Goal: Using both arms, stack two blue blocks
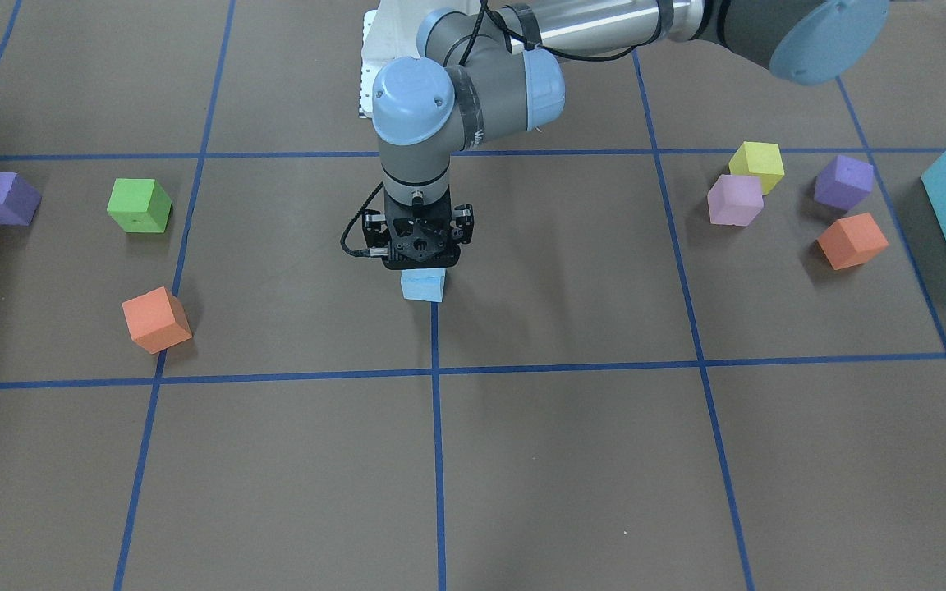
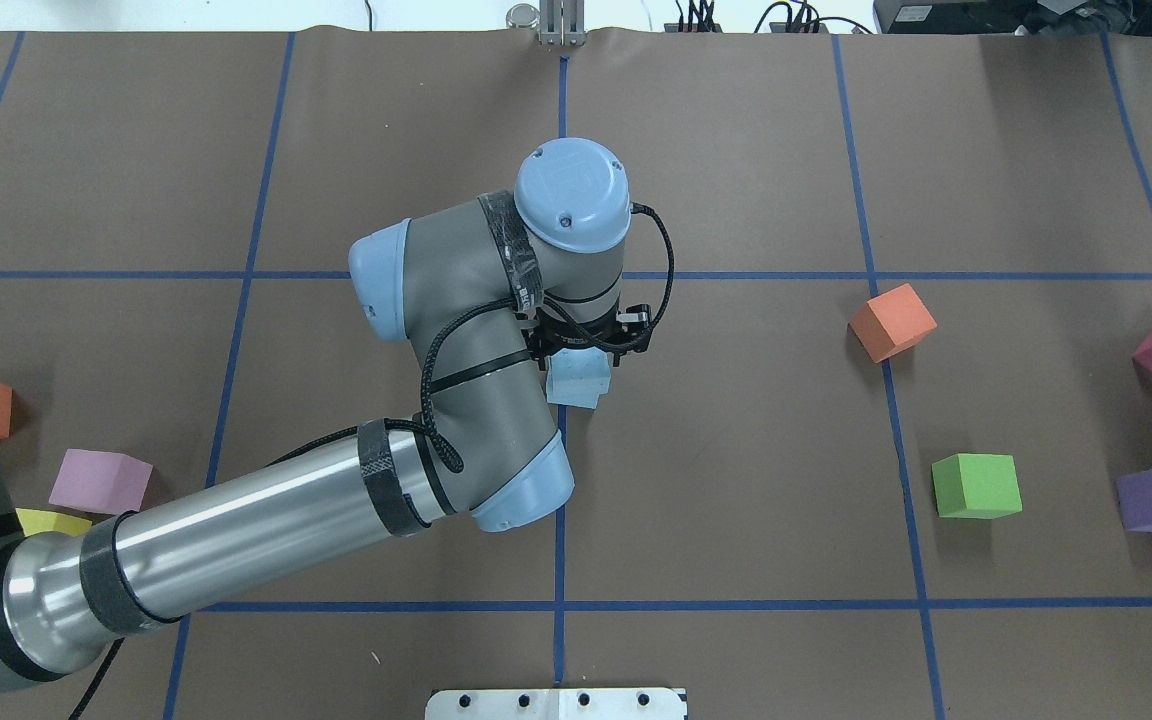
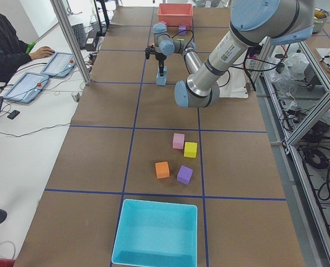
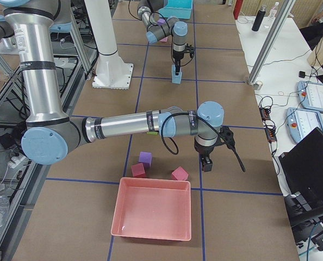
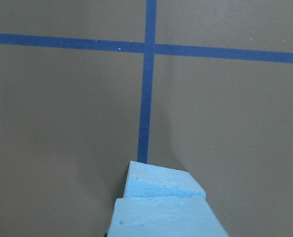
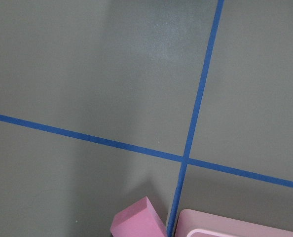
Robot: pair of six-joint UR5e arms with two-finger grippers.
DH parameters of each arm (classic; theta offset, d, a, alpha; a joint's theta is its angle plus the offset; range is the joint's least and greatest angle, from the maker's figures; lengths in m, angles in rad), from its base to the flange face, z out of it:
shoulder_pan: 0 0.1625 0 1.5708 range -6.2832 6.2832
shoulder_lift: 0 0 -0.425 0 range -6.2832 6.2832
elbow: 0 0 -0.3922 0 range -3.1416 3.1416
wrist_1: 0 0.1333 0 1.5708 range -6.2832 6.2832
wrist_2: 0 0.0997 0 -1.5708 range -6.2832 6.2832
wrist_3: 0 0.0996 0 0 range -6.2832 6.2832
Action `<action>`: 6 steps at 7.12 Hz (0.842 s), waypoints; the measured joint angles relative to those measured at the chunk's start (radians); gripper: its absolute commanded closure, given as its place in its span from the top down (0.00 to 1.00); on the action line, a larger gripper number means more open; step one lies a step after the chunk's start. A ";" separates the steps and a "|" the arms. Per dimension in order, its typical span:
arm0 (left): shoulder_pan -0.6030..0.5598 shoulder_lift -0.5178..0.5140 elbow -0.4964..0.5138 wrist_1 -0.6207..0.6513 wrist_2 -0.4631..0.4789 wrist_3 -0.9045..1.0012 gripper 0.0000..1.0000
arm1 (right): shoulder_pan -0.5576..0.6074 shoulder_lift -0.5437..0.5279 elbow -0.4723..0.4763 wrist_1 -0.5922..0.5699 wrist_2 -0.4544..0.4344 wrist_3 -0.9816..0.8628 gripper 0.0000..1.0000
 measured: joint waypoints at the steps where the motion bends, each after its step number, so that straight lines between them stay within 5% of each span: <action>1: -0.022 0.002 -0.020 0.006 -0.003 0.024 0.97 | -0.001 -0.002 0.000 0.000 0.000 0.000 0.99; 3: -0.131 0.038 -0.122 0.061 -0.073 0.116 0.97 | -0.001 -0.010 0.003 0.001 -0.001 0.000 1.00; 6: -0.371 0.282 -0.396 0.164 -0.225 0.432 0.97 | -0.001 -0.015 0.004 0.002 -0.002 0.000 1.00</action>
